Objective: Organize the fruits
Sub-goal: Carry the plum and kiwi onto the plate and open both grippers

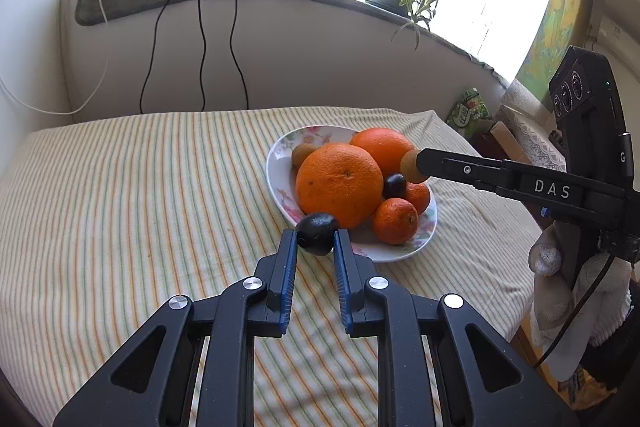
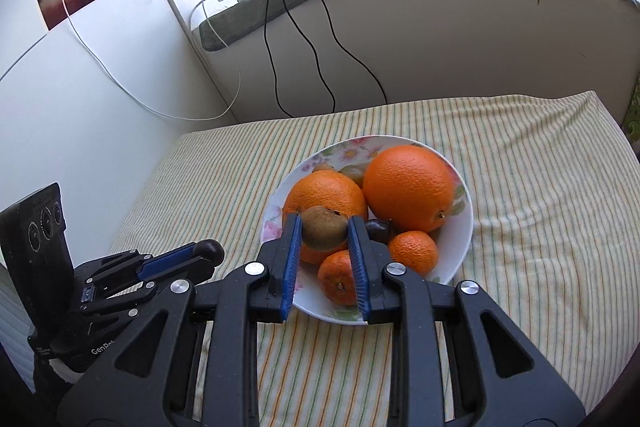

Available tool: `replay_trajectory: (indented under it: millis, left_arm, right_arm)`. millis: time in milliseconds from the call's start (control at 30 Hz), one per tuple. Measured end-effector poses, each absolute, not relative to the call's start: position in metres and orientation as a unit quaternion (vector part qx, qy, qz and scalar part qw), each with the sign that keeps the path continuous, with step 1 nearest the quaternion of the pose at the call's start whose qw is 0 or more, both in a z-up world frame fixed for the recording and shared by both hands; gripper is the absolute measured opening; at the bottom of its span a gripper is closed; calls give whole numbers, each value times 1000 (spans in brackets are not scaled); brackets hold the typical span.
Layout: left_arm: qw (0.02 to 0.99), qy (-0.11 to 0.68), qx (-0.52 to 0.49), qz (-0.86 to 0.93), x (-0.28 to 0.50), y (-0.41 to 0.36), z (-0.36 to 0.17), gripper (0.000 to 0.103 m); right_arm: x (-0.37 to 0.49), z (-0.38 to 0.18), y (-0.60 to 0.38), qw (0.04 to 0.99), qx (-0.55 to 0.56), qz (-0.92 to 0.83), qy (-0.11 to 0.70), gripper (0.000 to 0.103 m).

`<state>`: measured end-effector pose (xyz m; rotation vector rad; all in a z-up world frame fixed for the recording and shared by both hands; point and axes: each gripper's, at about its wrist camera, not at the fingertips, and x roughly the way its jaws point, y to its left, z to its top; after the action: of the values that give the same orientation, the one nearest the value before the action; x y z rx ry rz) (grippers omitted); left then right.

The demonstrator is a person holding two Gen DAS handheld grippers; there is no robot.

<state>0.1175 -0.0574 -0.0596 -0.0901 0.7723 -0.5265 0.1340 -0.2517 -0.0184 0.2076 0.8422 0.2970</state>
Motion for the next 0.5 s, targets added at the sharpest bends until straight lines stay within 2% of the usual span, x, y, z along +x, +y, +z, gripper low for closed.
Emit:
replay_trajectory:
  millis: [500]
  left_arm:
    - [881,387,-22,-271,127,-101,-68,17]
  right_arm:
    - [144,-28,-284,890,133,136,414,25]
